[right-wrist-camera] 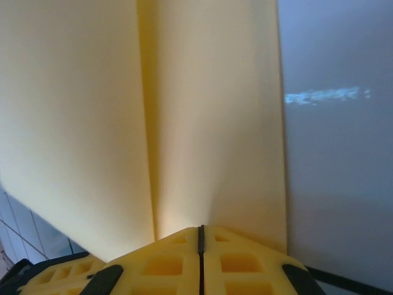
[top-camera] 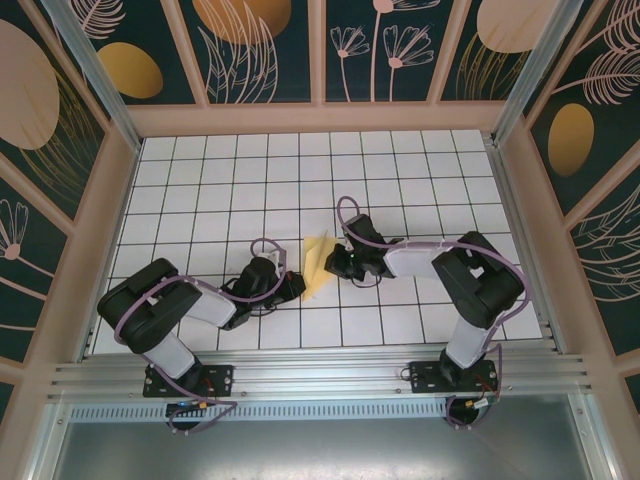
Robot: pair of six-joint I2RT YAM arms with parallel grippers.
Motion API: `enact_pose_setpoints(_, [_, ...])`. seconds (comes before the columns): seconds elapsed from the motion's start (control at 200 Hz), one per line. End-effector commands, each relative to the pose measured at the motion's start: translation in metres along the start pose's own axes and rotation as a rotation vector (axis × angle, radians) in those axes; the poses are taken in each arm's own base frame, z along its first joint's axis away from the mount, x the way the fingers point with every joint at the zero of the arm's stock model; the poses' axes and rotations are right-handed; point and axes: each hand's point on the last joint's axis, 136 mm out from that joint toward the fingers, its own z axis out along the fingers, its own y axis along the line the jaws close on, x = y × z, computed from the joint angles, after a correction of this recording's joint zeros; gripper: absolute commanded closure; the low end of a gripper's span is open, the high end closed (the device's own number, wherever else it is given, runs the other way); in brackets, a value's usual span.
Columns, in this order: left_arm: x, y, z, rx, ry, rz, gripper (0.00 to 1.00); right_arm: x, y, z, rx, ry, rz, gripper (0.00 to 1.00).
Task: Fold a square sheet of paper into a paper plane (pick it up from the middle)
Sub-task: Fourth fold the wing at the center of the table.
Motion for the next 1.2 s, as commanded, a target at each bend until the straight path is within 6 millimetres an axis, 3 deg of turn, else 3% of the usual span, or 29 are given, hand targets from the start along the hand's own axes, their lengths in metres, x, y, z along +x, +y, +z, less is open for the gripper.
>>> enact_pose_setpoints(0.0, [0.007,0.013,0.0,-0.03,0.022,-0.017,1.0,-0.008,0.031,-0.016,-0.078,-0.047,-0.069,0.9])
enact_pose_setpoints(0.265, [0.004,0.011,0.0,-0.022,0.021,-0.015,1.0,0.003,0.057,-0.012,-0.209,0.001,-0.101,0.9])
enact_pose_setpoints(0.45, [0.005,0.011,0.0,-0.017,0.024,-0.019,1.0,0.002,0.061,0.002,-0.224,0.032,-0.09,0.91])
enact_pose_setpoints(0.656, [0.006,0.009,0.0,-0.004,0.029,-0.017,1.0,0.0,0.054,0.015,-0.195,0.04,-0.068,0.91])
enact_pose_setpoints(1.016, [0.007,0.004,-0.007,0.02,0.025,-0.013,0.83,-0.002,0.047,0.02,-0.161,0.034,-0.053,0.91])
enact_pose_setpoints(1.196, [0.009,-0.002,-0.009,0.057,0.032,-0.011,0.86,-0.002,0.045,0.021,-0.151,0.036,-0.05,0.91])
